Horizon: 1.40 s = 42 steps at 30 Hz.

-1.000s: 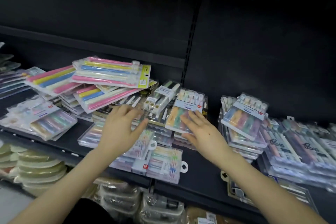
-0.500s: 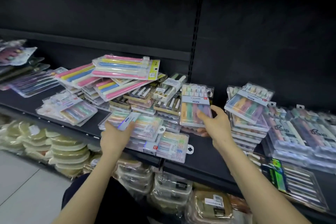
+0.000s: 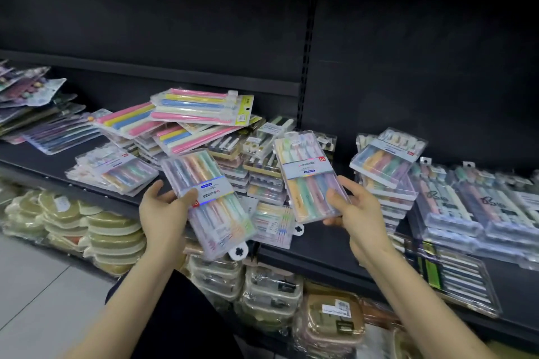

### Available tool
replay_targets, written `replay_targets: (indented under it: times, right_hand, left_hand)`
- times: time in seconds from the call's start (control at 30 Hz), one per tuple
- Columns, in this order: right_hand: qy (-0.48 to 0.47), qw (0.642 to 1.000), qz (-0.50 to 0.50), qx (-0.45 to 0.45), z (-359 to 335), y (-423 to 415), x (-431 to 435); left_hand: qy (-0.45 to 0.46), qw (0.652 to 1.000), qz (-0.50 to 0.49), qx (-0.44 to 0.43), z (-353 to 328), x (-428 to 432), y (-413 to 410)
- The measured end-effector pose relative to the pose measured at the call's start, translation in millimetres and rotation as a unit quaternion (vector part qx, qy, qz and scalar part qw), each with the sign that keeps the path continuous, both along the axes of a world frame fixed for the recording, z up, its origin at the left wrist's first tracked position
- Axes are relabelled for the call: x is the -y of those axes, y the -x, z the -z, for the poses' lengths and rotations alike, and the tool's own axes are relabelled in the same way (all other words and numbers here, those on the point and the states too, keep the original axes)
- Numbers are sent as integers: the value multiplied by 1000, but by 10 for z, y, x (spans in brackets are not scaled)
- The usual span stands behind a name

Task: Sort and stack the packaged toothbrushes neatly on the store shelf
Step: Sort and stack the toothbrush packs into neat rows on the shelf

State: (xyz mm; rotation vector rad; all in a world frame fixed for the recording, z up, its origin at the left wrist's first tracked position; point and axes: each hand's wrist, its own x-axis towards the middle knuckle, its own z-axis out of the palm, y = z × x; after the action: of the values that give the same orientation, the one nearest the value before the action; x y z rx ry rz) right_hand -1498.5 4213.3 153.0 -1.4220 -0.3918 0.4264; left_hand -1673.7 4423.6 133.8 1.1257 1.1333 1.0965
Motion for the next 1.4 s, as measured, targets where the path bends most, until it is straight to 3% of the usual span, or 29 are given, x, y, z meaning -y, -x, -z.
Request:
replay_targets:
  times: [0.2, 0.4, 0.5, 0.63, 0.73, 0.8, 0.9, 1.0, 1.07, 1.17, 1.23, 1.33, 1.4]
  right_hand:
    - [-32, 999, 36, 24, -70, 85, 394]
    - [-49, 980, 184, 57, -248, -315, 845]
    - [2, 971, 233, 59, -330, -641, 847]
    - [118, 962, 226, 98, -375, -897, 684]
    - [287, 910, 219, 206, -324, -1006, 711]
    - [316, 896, 215, 226, -264, -1086, 790]
    - [203, 951, 174, 152, -222, -1187, 845]
    - [131, 983, 127, 31, -255, -1278, 818]
    - [118, 989, 88, 17, -256, -1376, 768]
    - [97, 993, 62, 6, -263, -1472, 667]
    - [80, 996, 46, -5, -269, -1541, 616]
    - [57, 998, 21, -18, -283, -1605, 586]
    - [58, 998, 9, -29, -305, -1597, 596]
  left_hand:
    - [-11, 988, 140, 69, -504, 536, -198]
    - [18, 963, 240, 118, -859, 892, -915]
    - [31, 949, 287, 128, -998, 954, -1323]
    - [39, 936, 332, 111, -1130, 1012, -1876]
    - [55, 931, 350, 87, -1127, 1062, -2316]
    - [63, 931, 354, 68, -1082, 1080, -2577]
    - [4, 937, 348, -22, -950, 1080, -2898]
    - [-95, 914, 368, -139, -876, 1065, -3049]
    - [-106, 896, 408, -139, -846, 1042, -3108]
    - [-4, 850, 519, -83, -854, 1060, -3097]
    - [17, 817, 568, -94, -836, 1076, -3084]
    - [-13, 807, 573, -145, -763, 1058, -3077]
    - [-8, 800, 585, -134, -734, 1046, -3050]
